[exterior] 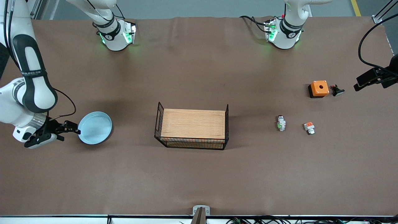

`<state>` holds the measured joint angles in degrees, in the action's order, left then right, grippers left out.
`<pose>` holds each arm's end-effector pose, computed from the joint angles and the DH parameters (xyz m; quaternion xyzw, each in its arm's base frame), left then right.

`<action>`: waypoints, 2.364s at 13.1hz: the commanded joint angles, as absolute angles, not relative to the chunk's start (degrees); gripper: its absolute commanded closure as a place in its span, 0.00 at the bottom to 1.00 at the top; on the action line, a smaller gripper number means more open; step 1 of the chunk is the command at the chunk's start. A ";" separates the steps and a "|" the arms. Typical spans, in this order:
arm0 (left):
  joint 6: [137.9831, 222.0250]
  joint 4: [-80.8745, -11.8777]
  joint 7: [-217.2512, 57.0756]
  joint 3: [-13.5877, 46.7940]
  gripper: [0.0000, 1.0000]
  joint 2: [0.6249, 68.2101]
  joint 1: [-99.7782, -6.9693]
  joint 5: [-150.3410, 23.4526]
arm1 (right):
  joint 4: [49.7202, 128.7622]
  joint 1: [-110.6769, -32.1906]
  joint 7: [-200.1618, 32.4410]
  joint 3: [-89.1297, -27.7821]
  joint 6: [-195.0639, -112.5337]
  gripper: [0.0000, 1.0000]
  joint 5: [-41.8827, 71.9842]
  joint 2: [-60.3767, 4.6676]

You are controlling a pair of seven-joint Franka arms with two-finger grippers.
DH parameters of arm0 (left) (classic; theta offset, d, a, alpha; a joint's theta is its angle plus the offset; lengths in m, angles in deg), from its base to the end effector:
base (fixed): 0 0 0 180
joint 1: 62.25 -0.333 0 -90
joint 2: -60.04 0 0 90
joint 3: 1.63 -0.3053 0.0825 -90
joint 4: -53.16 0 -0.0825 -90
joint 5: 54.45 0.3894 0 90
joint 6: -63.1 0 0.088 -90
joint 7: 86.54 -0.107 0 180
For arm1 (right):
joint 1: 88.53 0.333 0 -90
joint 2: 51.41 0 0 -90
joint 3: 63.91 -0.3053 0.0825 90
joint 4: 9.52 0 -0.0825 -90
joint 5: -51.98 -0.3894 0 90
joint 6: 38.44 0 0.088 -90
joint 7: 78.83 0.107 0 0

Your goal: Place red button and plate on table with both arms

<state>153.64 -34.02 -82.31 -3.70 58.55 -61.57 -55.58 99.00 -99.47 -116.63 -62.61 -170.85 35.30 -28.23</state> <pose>0.5691 0.0114 0.6235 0.9986 0.0489 0.0161 0.0098 0.6185 -0.1277 0.2785 -0.9867 -0.1252 -0.0496 0.0908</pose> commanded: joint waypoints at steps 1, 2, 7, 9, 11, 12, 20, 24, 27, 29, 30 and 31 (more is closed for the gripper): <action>153.46 -34.20 -82.06 -2.43 0.00 59.77 -61.28 -55.77 | 98.51 -95.85 -98.50 -62.67 -161.45 0.00 45.61 -34.78; 153.02 -34.20 -82.06 -2.25 0.00 60.12 -61.37 -55.68 | 96.67 -94.52 -92.77 -62.67 -156.70 0.00 48.18 -36.10; 152.84 -33.85 -81.44 -1.37 0.00 59.86 -61.19 -55.86 | 94.02 -89.41 -76.72 -62.85 -141.47 0.00 54.44 -45.94; 152.75 -33.76 -81.53 -0.67 0.00 59.86 -61.28 -55.86 | 93.93 -89.24 -77.86 -62.85 -140.32 0.00 54.18 -49.72; 152.84 -33.76 -81.62 -0.67 0.00 59.86 -61.37 -56.21 | 93.76 -89.06 -78.04 -63.03 -138.30 0.00 54.01 -52.97; 152.84 -33.76 -81.79 -0.75 0.00 59.86 -61.63 -56.47 | 93.41 -89.23 -78.91 -62.94 -137.50 0.00 53.92 -53.34; 152.93 -33.68 -81.62 -0.76 0.00 59.42 -61.46 -56.12 | 82.26 -89.32 -81.90 -62.68 -131.71 0.00 53.83 -50.62; 153.02 -33.76 -81.53 -0.76 0.00 59.34 -61.46 -55.86 | 79.25 -89.50 -81.29 -62.59 -121.16 0.00 53.74 -51.58; 153.02 -33.76 -81.53 -0.76 0.00 59.34 -61.46 -55.86 | 81.17 -90.47 -81.11 -62.59 -119.56 0.00 53.39 -54.82; 153.02 -33.76 -81.53 -0.76 0.00 59.34 -61.46 -55.86 | 83.20 -89.68 -80.94 -62.94 -120.79 0.00 53.30 -57.37; 153.02 -33.76 -81.53 -0.76 0.00 59.34 -61.46 -55.86 | 83.99 -89.50 -80.07 -62.94 -120.97 0.00 53.30 -57.99; 153.02 -33.76 -81.53 -0.76 0.00 59.34 -61.46 -55.86 | 85.22 -89.06 -78.14 -62.94 -121.06 0.00 53.30 -58.87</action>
